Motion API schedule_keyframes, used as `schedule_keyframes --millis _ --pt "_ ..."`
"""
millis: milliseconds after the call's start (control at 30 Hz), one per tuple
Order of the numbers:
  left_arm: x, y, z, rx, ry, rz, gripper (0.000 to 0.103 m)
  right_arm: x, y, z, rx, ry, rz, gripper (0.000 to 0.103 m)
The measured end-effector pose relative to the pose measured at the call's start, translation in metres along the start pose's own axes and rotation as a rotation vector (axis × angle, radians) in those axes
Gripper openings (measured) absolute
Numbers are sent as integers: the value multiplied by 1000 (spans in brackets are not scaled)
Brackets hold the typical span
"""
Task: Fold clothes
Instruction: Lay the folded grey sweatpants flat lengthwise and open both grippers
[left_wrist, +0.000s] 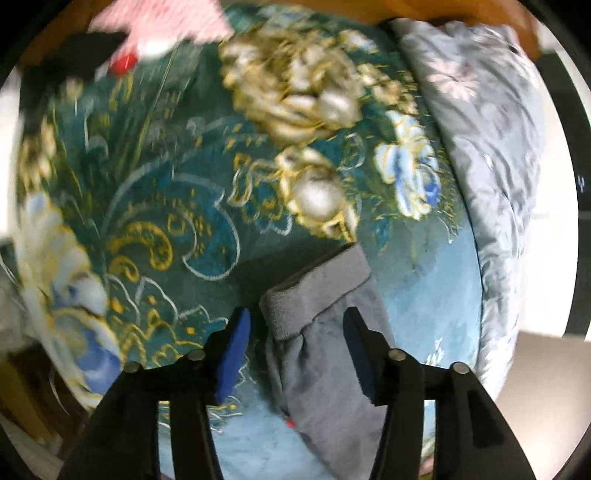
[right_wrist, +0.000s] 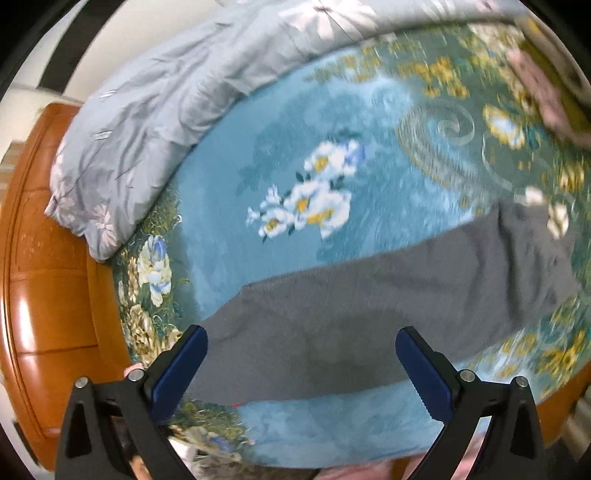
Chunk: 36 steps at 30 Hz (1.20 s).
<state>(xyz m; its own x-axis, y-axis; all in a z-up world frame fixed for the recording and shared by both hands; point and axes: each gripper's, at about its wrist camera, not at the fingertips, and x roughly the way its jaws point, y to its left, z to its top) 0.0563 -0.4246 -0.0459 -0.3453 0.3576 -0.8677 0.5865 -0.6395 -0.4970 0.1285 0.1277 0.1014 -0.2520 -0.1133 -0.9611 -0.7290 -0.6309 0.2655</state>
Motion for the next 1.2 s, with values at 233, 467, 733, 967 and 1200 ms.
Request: schedule_keyframes --millis 233,467,733,967,1200 --pt "-13 -93 -37 260 -56 -42 74 -20 -11 -3 -141 -74 1 103" --pt "-44 -179 -132 563 -40 -90 85 -46 -78 -5 -81 -114 41 103" --pt "-60 -245 -210 713 -13 -43 85 -75 -257 -19 267 -180 80 103" --pt "-54 -278 -255 676 11 -26 95 -58 -355 -42 456 -131 117 103" --pt "-39 -283 -299 677 101 22 96 -8 -391 -45 605 -30 292 75"
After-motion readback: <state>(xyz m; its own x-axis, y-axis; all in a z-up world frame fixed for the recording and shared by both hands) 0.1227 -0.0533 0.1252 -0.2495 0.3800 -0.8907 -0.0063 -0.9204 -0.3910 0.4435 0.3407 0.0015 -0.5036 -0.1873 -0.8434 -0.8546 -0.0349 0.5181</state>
